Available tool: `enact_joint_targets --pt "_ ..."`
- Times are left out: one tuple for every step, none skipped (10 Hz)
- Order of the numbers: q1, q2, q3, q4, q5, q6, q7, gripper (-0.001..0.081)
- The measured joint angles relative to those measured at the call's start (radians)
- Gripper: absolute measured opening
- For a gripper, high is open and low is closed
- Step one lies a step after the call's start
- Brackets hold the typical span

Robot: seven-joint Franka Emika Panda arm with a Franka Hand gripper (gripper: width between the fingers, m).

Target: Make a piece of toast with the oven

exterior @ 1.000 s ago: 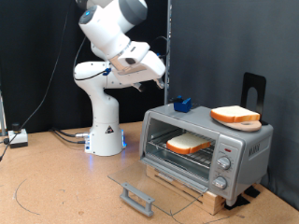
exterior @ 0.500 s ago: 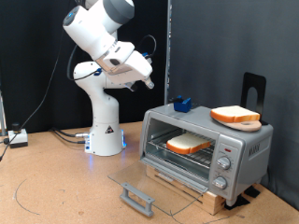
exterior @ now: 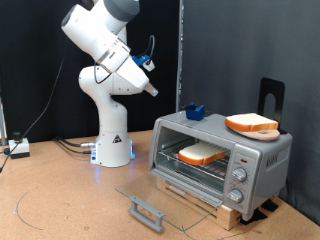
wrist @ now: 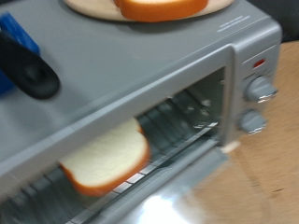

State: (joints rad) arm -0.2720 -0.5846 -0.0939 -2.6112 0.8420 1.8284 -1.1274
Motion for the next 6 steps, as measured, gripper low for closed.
enact_joint_targets --pt "-0.008 0.015 -0.007 0.013 0.013 -0.036 0.113 0.0807" --pt "-0.019 0.034 -0.028 0.029 0.024 -0.079 0.212 0.0807" --pt "-0.037 0.059 -0.059 0.049 0.026 -0.130 0.304 0.0807" --pt "-0.057 0.087 -0.091 0.069 0.021 -0.189 0.395 0.0807" --pt "-0.080 0.115 -0.119 0.095 -0.023 -0.268 0.484 0.0807" --pt "-0.094 0.159 -0.128 0.135 -0.051 -0.333 0.556 0.0807"
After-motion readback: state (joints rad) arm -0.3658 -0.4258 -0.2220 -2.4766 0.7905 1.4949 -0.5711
